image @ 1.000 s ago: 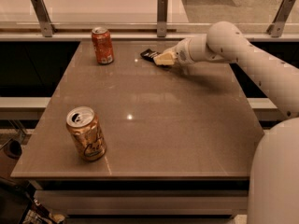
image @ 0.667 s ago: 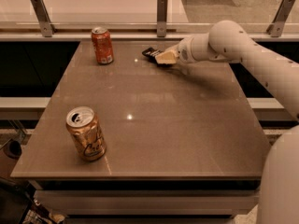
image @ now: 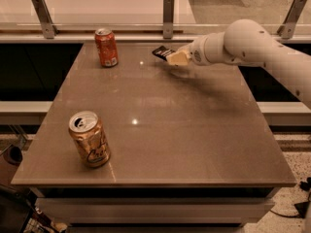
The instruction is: Move rxbar chocolate near orange can
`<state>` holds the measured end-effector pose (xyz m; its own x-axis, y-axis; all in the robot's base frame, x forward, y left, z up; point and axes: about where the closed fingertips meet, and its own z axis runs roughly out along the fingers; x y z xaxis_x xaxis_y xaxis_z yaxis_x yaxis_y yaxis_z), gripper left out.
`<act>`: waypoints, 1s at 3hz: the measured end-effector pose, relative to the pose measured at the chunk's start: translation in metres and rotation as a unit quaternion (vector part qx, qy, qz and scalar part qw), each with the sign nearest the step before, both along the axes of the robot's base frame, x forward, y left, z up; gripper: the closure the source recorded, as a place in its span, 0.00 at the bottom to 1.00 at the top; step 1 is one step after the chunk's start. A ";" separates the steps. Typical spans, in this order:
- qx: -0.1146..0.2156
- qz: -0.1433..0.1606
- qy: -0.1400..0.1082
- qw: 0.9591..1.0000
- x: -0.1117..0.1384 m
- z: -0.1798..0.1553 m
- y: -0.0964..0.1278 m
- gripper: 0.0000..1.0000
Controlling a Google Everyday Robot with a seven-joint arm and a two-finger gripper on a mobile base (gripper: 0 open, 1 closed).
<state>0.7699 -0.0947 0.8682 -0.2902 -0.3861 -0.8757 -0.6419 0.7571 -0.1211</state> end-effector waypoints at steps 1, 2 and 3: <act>-0.009 -0.020 -0.002 1.000 -0.027 0.013 -0.010 1.00; -0.015 -0.040 -0.005 0.999 -0.057 0.027 -0.021 1.00; -0.020 -0.049 -0.011 0.999 -0.082 0.039 -0.030 1.00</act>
Offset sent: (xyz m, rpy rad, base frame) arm -0.0987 -0.0413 0.0475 -0.0480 -0.0205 -0.1392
